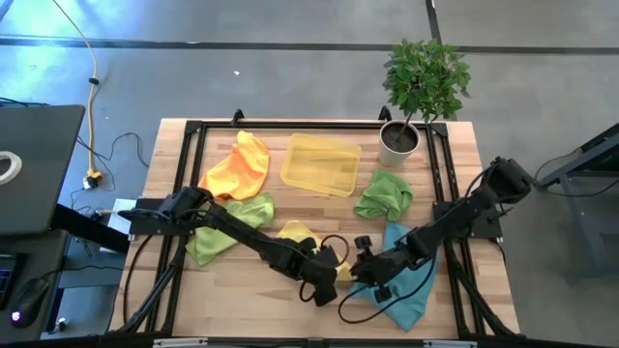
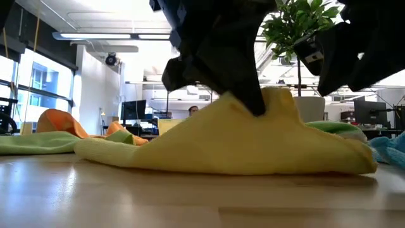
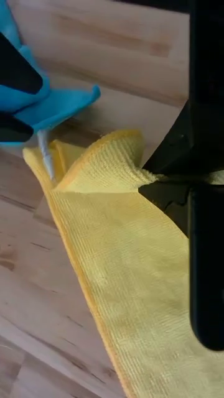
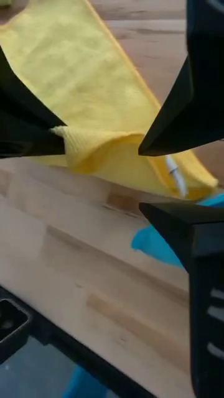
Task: Fold microfiber towels
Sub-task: Fold the yellow microfiber towel
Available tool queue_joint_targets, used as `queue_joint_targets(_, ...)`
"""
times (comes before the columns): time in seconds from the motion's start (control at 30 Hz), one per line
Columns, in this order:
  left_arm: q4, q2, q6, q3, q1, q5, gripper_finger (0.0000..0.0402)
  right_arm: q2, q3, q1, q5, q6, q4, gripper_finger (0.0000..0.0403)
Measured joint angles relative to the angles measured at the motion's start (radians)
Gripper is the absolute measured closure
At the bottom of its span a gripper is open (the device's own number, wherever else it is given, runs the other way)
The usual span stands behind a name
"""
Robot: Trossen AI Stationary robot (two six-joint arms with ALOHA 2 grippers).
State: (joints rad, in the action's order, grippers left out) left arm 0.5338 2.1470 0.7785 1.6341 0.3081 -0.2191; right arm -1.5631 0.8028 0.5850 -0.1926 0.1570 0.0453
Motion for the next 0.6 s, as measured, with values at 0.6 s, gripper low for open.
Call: queue_joint_targets(0.6, -0.007, -0.041, -0.023, 0.001, 0.013, -0.015, 0.0400, -0.135, 0.000, 0.001, -0.127, 0.121, -0.298, 0.0281)
